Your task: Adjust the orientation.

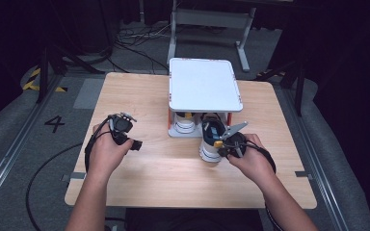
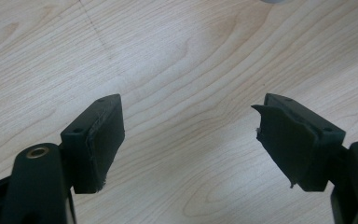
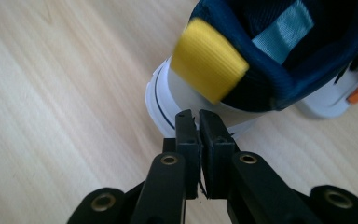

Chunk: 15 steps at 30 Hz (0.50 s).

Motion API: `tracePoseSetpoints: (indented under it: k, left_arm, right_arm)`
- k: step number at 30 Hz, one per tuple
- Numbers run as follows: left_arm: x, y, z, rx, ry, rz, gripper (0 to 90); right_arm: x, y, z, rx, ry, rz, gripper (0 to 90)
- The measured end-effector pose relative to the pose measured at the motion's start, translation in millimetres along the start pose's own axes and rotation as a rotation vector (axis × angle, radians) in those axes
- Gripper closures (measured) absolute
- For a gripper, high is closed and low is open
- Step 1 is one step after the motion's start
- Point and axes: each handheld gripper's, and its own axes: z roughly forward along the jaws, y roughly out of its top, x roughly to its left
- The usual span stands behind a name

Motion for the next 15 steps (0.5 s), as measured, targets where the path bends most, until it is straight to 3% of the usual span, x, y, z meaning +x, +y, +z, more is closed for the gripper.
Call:
tracePoseSetpoints:
  k: [4, 7, 11, 13, 15]
  left_arm:
    - [-0.1, 0.3, 0.4, 0.001, -0.003, 0.007, 22.9]
    - [1.1, 0.2, -0.3, -0.003, -0.003, 0.001, 22.9]
    - [1.2, -0.1, 1.1, 0.001, 0.000, -0.010, 22.9]
    - [0.1, 0.8, 0.9, 0.002, -0.002, 0.004, 22.9]
    - [-1.8, 1.4, -0.1, -0.002, -0.003, 0.007, 22.9]
  right_arm:
    - [-8.9, 5.5, 7.6, 0.003, -0.023, 0.022, 86.2]
    - [-10.2, 5.4, 8.6, 0.002, -0.047, 0.029, 79.5]
    - [11.5, 4.3, 4.9, 0.022, 0.090, 0.015, 75.2]
    - [16.9, 6.5, 8.6, -0.001, 0.151, 0.016, 74.3]
    - [17.0, 9.3, 14.9, -0.027, 0.138, 0.012, 70.3]
